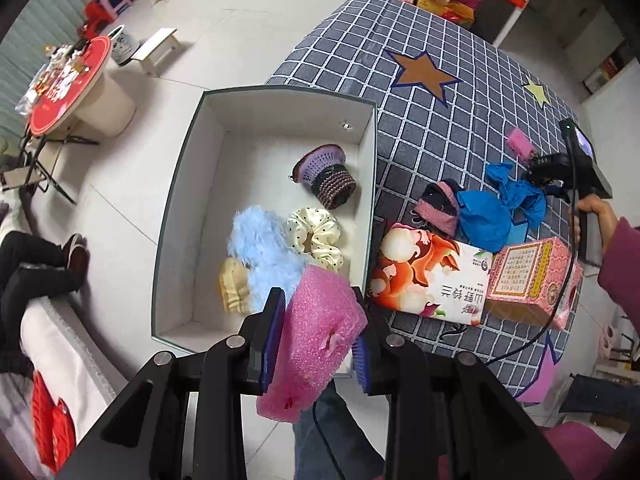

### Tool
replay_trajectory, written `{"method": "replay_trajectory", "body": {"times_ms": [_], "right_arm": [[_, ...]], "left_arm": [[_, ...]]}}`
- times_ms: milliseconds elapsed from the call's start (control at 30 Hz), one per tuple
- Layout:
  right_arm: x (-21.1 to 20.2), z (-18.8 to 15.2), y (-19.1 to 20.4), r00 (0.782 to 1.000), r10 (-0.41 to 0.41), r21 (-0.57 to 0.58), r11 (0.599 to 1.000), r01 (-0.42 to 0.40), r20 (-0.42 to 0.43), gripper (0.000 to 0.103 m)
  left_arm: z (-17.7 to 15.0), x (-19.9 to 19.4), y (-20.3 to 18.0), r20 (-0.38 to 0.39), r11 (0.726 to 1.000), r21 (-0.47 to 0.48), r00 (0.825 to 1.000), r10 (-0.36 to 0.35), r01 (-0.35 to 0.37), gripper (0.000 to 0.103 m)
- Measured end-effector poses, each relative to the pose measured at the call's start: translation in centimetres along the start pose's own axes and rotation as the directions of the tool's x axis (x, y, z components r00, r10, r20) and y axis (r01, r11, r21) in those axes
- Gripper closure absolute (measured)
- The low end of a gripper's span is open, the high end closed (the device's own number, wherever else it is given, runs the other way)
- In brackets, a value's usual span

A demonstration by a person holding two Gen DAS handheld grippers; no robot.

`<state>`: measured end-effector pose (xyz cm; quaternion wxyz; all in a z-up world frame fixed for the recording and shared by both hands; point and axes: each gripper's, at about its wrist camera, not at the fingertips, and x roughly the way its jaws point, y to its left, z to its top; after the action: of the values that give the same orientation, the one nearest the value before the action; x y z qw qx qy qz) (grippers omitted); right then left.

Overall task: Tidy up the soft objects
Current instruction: 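Grasp the leopard-print fabric with the right tool, then carry the pink block and leopard fabric in both tools over the white box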

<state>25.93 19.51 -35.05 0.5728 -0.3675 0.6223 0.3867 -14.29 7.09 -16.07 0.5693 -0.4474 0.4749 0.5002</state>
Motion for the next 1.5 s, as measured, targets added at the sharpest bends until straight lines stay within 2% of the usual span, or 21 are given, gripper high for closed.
{"method": "replay_trajectory", "body": {"times_ms": [100,200,267,433,567,767,833,967,1133,1300,1500], "right_arm": [[-1.6,-0.4,0.0,0.999,0.051,-0.024,0.998,-0.051,0.016,0.057],[-5.5,-1.2,-0.8,0.991,0.098,-0.005,0.995,-0.098,0.088,0.057],[-8.5,-2.3,-1.4,0.980,0.144,0.017,0.989,-0.147,0.137,0.056],[-16.1,-6.9,-1.8,0.951,0.174,0.061,0.979,-0.195,0.256,0.056],[-20.9,-11.5,1.5,0.924,0.211,0.056,0.969,-0.241,0.317,0.056],[-22.5,-16.4,9.3,0.905,0.321,-0.007,0.943,-0.333,0.280,0.056],[-22.1,-17.2,12.9,0.904,0.352,-0.058,0.935,-0.349,0.241,0.056],[-21.3,-18.4,19.2,0.917,0.359,-0.170,0.928,-0.332,0.172,0.056],[-19.8,-19.4,25.1,0.944,0.313,-0.334,0.905,-0.264,0.103,0.056],[-18.3,-20.8,27.4,0.960,0.275,-0.415,0.881,-0.227,0.059,0.056],[-18.1,-21.5,27.8,0.966,0.256,-0.430,0.877,-0.214,0.042,0.056]], "left_arm": [[0.3,-0.3,-0.4,0.018,1.000,0.024,1.000,0.006,-0.007,0.069],[1.2,0.5,-0.5,0.022,0.996,0.087,1.000,0.007,-0.009,0.069],[1.8,1.1,-0.3,0.024,0.992,0.127,1.000,-0.002,-0.001,0.069],[3.1,1.8,0.6,0.038,0.967,0.249,0.998,-0.058,0.047,0.069],[4.0,1.2,2.2,0.075,0.954,0.294,0.994,-0.082,0.056,0.069],[4.3,1.1,5.3,0.093,0.954,0.283,0.987,-0.128,0.097,0.069],[4.1,1.4,6.1,0.097,0.956,0.276,0.986,-0.133,0.101,0.069],[3.6,2.1,7.4,0.097,0.964,0.237,0.984,-0.151,0.124,0.069],[2.5,3.1,8.7,0.099,0.973,0.179,0.981,-0.164,0.144,0.069],[2.1,3.4,10.0,0.109,0.980,0.121,0.979,-0.170,0.156,0.069],[1.9,3.6,10.7,0.112,0.982,0.097,0.979,-0.172,0.162,0.069]]}}
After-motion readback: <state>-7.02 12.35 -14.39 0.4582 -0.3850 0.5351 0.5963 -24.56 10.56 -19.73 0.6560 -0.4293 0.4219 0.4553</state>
